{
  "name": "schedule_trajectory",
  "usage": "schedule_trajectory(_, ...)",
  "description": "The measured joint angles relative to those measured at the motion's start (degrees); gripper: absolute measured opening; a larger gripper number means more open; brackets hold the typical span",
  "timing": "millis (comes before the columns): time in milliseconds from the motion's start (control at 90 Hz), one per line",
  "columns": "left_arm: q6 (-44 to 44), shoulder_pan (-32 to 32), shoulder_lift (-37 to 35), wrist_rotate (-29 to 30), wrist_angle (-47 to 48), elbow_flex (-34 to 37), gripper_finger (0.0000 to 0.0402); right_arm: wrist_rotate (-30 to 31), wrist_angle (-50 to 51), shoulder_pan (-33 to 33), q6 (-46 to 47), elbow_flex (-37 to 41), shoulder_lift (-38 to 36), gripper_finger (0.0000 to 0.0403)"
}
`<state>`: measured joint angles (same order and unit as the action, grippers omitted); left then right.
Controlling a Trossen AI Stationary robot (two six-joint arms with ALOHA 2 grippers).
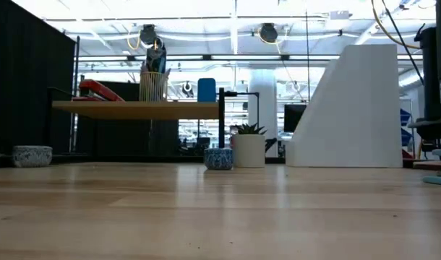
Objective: Stock shelves
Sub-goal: Remove the purple/brown book from the white book shelf
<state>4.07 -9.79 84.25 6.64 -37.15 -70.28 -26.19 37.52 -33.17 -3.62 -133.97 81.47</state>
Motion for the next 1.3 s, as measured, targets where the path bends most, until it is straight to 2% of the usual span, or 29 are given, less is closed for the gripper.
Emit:
schedule_trajectory(300, 0.0, -1.8, 0.0, 0.0, -0.5, 0.0, 0.0194, -1.2, -0.6, 4.5, -0.1, 0.0, -0.1, 0.0006)
schedule_trajectory(478, -0.4, -1.8, 0.4, -0.7, -4.4, -0.7, 0.0194, -1.2, -0.8, 5.2, -0.1, 0.0, 0.1, 0.0006)
schedule_trajectory(644, -0.4, -1.8, 3.2, -6.3, -7.1, -3.3, 0.0194, -1.0, -0.7, 5.2, 0.0, 0.0, 0.3, 0.0006)
schedule_trajectory(744, -0.5, -1.6, 4.3, -6.9, -7.1, -4.4, 0.0194, -1.0, -0.6, 5.2, 0.0, 0.0, 0.3, 0.0006)
schedule_trajectory(1178, -12.8, -1.7, 5.5, -5.0, -12.0, -4.8, 0.0194, -1.0, 2.3, 5.2, 1.5, 0.0, 0.7, 0.0006)
schedule_trajectory(1300, -13.5, -1.7, 5.5, -5.0, -11.7, -4.8, 0.0177, -1.0, 2.5, 5.2, 1.5, 0.0, 1.1, 0.0006)
